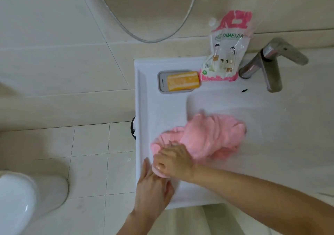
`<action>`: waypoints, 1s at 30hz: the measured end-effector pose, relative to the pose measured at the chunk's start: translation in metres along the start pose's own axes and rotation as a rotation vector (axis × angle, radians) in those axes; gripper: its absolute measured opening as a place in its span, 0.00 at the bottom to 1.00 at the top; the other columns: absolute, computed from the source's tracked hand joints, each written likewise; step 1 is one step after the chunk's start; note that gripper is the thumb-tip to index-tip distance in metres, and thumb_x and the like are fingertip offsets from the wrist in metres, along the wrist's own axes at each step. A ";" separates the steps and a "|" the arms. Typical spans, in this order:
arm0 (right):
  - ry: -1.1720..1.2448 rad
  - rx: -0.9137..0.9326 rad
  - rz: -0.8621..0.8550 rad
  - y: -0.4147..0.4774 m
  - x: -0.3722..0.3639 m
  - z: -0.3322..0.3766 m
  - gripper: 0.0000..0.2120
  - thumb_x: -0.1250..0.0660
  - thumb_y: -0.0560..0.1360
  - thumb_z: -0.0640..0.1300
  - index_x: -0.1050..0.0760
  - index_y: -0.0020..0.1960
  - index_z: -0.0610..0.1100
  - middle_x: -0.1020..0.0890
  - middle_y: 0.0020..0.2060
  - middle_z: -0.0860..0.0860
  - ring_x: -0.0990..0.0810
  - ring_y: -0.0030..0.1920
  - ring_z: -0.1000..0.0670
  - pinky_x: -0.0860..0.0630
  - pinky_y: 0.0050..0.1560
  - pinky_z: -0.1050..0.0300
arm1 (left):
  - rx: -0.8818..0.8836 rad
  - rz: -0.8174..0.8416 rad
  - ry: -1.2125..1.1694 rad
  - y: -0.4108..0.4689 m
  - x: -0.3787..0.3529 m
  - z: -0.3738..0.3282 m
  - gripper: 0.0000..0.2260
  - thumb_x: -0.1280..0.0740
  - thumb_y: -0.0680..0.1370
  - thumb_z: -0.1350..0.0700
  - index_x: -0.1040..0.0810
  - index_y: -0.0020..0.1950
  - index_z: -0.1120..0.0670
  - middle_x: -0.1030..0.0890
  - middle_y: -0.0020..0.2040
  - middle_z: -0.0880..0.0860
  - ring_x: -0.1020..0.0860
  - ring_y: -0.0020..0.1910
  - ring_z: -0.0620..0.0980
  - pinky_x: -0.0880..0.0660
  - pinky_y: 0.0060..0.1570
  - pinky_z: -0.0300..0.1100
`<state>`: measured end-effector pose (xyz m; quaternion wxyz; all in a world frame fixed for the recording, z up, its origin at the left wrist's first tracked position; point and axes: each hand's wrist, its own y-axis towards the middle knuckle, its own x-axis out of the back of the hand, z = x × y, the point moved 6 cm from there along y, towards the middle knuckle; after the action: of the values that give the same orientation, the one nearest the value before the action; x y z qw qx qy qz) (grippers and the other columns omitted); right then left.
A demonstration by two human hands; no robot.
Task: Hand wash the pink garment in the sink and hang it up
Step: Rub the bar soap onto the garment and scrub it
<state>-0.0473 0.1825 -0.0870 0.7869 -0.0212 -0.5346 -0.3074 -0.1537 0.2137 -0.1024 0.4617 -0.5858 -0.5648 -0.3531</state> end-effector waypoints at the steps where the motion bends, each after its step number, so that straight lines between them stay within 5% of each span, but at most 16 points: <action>1: -0.031 0.086 0.039 -0.003 0.004 -0.002 0.07 0.37 0.67 0.43 0.23 0.31 0.47 0.22 0.28 0.51 0.23 0.28 0.48 0.29 0.29 0.59 | 0.002 0.001 -0.002 -0.001 -0.001 -0.001 0.21 0.41 0.67 0.53 0.18 0.56 0.51 0.19 0.58 0.53 0.23 0.61 0.56 0.45 0.71 0.51; 3: -0.146 0.069 0.061 0.031 0.010 -0.045 0.09 0.40 0.67 0.42 0.23 0.31 0.45 0.22 0.28 0.49 0.22 0.28 0.47 0.28 0.28 0.58 | 0.002 0.016 0.016 0.001 0.000 -0.002 0.22 0.41 0.67 0.52 0.18 0.57 0.52 0.23 0.65 0.55 0.25 0.64 0.58 0.42 0.68 0.53; 7: -0.023 -0.384 -0.012 0.036 0.016 -0.072 0.10 0.42 0.65 0.46 0.29 0.27 0.46 0.24 0.24 0.50 0.25 0.24 0.45 0.36 0.24 0.59 | 0.011 0.032 0.019 0.002 0.003 -0.001 0.22 0.42 0.68 0.53 0.18 0.58 0.52 0.26 0.68 0.56 0.26 0.65 0.57 0.40 0.67 0.54; 10: 0.019 -0.056 -0.028 -0.003 0.011 -0.010 0.13 0.40 0.70 0.45 0.25 0.28 0.46 0.22 0.25 0.51 0.24 0.25 0.48 0.29 0.24 0.60 | 0.000 0.021 0.001 0.001 0.000 0.001 0.20 0.41 0.68 0.52 0.17 0.55 0.52 0.19 0.59 0.54 0.23 0.61 0.57 0.45 0.70 0.52; 12: -0.079 0.047 -0.029 0.017 0.019 -0.031 0.14 0.42 0.70 0.43 0.23 0.29 0.46 0.22 0.26 0.50 0.23 0.25 0.48 0.27 0.25 0.61 | -0.005 0.017 0.002 0.002 0.001 -0.002 0.21 0.41 0.68 0.52 0.18 0.57 0.52 0.22 0.64 0.56 0.24 0.63 0.58 0.43 0.70 0.52; 14: -0.158 0.009 -0.053 0.048 0.023 -0.067 0.12 0.43 0.66 0.43 0.23 0.30 0.46 0.22 0.26 0.50 0.22 0.25 0.48 0.25 0.29 0.59 | -0.002 0.010 0.001 0.006 0.003 -0.001 0.22 0.41 0.68 0.52 0.19 0.58 0.52 0.28 0.69 0.57 0.26 0.65 0.58 0.40 0.67 0.54; 17: 0.036 -0.133 0.059 0.025 0.017 -0.050 0.08 0.40 0.64 0.42 0.26 0.28 0.46 0.24 0.24 0.50 0.25 0.25 0.48 0.26 0.28 0.58 | 0.003 0.006 0.002 0.007 0.004 0.002 0.21 0.42 0.69 0.52 0.18 0.57 0.53 0.25 0.67 0.57 0.25 0.64 0.58 0.42 0.69 0.52; 21: -0.026 0.202 0.062 -0.013 0.008 -0.024 0.07 0.38 0.67 0.42 0.26 0.31 0.46 0.23 0.26 0.50 0.25 0.26 0.47 0.29 0.27 0.58 | -0.027 0.000 0.030 0.004 -0.004 -0.002 0.22 0.41 0.69 0.51 0.19 0.58 0.56 0.21 0.62 0.57 0.25 0.64 0.60 0.44 0.70 0.52; 26: -0.082 -0.067 0.137 0.025 0.017 -0.065 0.11 0.43 0.62 0.42 0.22 0.31 0.45 0.19 0.27 0.49 0.20 0.28 0.47 0.25 0.30 0.58 | -0.049 -0.003 0.047 0.005 -0.005 -0.003 0.25 0.40 0.69 0.51 0.24 0.65 0.55 0.29 0.71 0.58 0.29 0.67 0.62 0.39 0.66 0.55; 30: -0.131 0.124 0.041 -0.019 0.041 -0.012 0.10 0.35 0.62 0.42 0.28 0.23 0.47 0.26 0.19 0.51 0.24 0.20 0.50 0.30 0.25 0.61 | -0.084 -0.022 0.013 0.003 -0.011 -0.002 0.21 0.40 0.70 0.51 0.23 0.60 0.56 0.22 0.62 0.59 0.27 0.65 0.63 0.39 0.67 0.54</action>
<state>-0.0371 0.1440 -0.0623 0.7563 -0.0033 -0.6023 -0.2556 -0.1519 0.2087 -0.1123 0.4365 -0.5958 -0.5530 -0.3854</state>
